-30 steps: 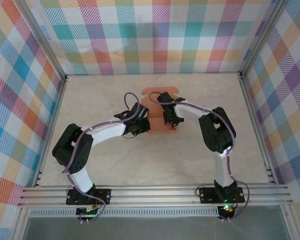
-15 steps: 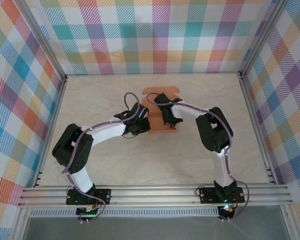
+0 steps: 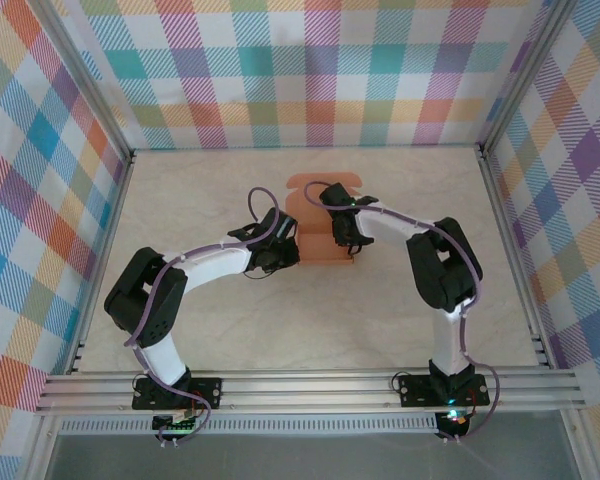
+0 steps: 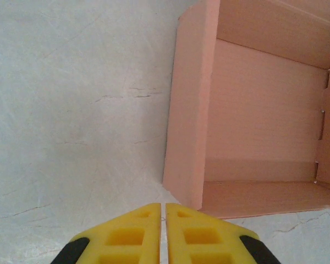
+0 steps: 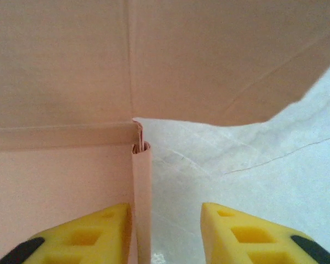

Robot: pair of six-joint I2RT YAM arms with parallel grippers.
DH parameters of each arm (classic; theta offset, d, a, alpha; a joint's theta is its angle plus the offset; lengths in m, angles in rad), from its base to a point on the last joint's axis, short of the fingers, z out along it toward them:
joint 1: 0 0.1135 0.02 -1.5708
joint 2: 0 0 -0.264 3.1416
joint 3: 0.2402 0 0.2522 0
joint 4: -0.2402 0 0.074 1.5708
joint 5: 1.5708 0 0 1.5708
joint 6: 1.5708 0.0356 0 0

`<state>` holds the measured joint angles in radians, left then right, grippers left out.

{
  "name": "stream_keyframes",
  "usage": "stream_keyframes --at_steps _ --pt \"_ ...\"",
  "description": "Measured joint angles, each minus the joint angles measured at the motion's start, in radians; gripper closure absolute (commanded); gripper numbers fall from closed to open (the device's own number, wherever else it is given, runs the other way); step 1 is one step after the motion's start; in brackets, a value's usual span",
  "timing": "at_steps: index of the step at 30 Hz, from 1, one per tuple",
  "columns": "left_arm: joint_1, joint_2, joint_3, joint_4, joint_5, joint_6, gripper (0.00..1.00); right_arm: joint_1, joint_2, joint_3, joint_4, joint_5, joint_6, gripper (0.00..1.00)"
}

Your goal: Fold the paper box

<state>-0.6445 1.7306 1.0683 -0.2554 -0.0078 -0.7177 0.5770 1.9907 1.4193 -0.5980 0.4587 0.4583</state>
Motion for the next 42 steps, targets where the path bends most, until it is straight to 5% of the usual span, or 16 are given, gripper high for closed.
stream_keyframes --at_steps 10,24,35,42 --pt "0.000 -0.001 -0.003 0.007 0.000 0.001 0.87 0.000 -0.104 -0.087 0.035 -0.060 0.000 0.40" --pt "0.000 -0.131 -0.046 0.049 -0.019 0.093 0.45 -0.058 -0.371 -0.272 0.164 -0.238 -0.116 0.29" --pt "0.005 -0.235 -0.024 0.016 -0.107 0.376 0.21 -0.190 -0.447 -0.299 0.206 -0.439 -0.407 0.29" --pt "0.045 -0.229 0.177 -0.094 -0.096 0.675 0.15 -0.283 -0.372 -0.087 0.103 -0.605 -0.575 0.30"
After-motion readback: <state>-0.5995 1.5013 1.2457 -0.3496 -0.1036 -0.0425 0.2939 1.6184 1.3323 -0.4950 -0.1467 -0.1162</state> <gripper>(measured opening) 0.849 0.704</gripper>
